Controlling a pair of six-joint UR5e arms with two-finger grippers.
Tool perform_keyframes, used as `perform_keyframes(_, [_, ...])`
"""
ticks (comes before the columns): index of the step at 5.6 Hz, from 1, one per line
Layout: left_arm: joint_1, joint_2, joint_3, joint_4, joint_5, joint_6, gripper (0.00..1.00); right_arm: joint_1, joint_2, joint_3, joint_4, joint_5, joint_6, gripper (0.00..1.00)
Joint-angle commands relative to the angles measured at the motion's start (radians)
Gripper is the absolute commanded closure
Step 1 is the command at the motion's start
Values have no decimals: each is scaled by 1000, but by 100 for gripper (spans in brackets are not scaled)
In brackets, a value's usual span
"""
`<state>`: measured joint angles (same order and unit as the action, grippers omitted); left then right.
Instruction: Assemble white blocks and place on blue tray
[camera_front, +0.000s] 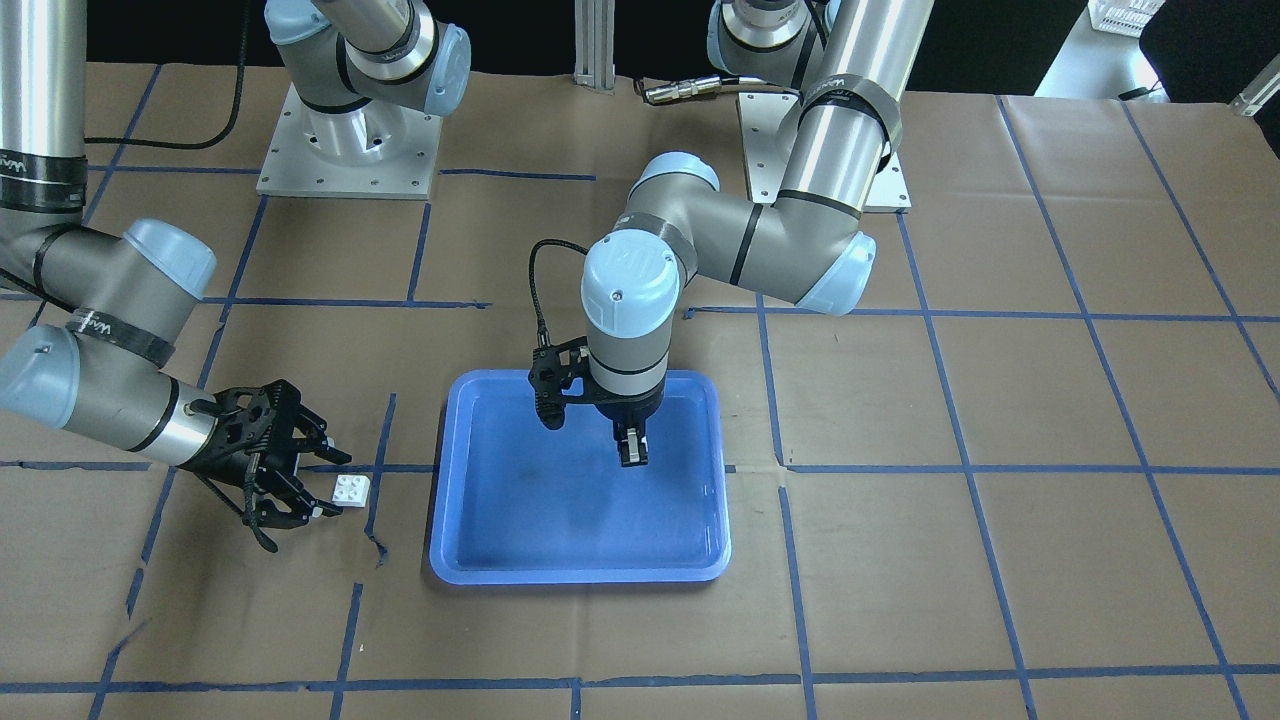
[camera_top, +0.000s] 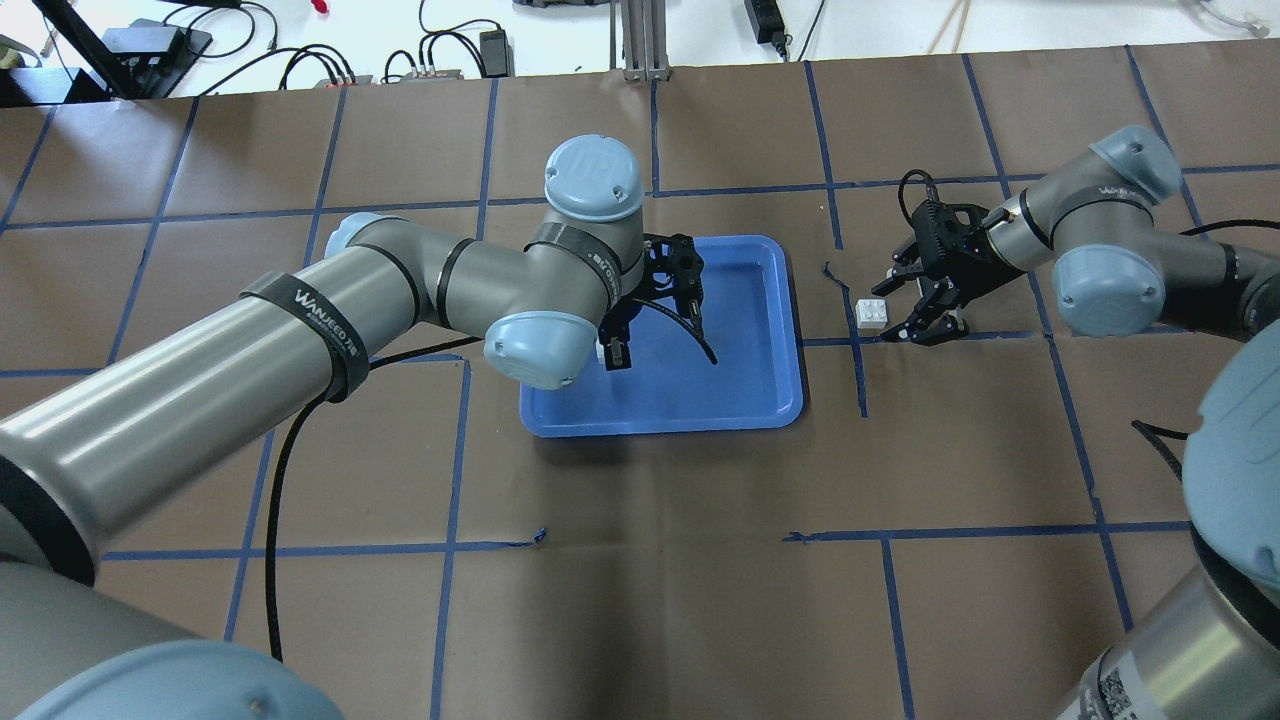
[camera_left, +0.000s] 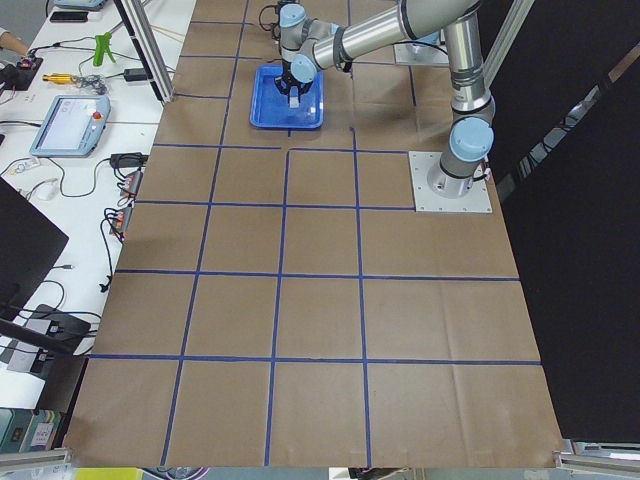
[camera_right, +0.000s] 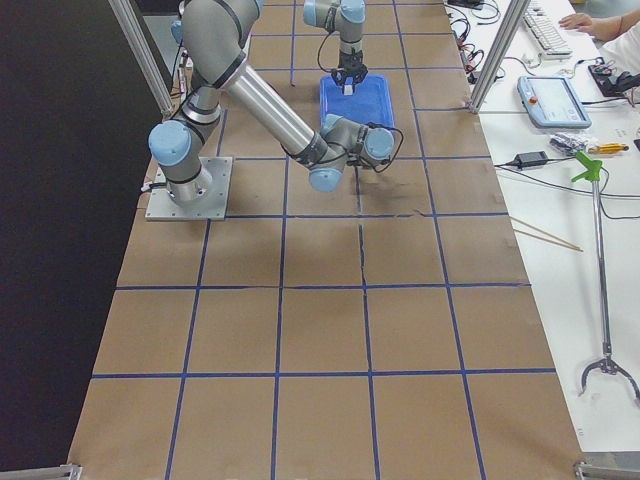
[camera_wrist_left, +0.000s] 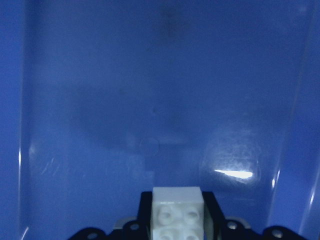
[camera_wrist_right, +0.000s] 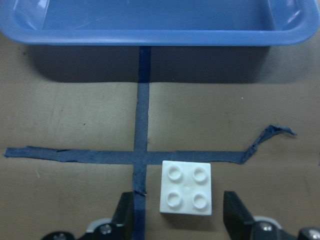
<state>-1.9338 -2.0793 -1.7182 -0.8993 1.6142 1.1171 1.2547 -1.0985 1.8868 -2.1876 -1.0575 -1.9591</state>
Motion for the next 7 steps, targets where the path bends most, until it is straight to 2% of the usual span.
perform_keyframes(1, [-23,-59,11,77,6,6,100,0,-1,-2,-4,-2,-3,59])
perform_keyframes(2, [-24,-65,12,80,7,6,100,0,-1,-2,-4,-2,-4,71])
perform_keyframes(3, [-25,-62,9,77,1,6,26,0,-3,-3,-4,-2,-4,80])
perform_keyframes(4, [-25,-53,6,71,6,3,14,0,-7,-9,-4,-2,-1,83])
perform_keyframes(5, [-27,-23,8,44,6,-5,13,-1,-12,-15,-4,-1,3,83])
perform_keyframes(7, [-24,135,32,-190,9,-23,13,11,-49,-93,41,-5,25,84])
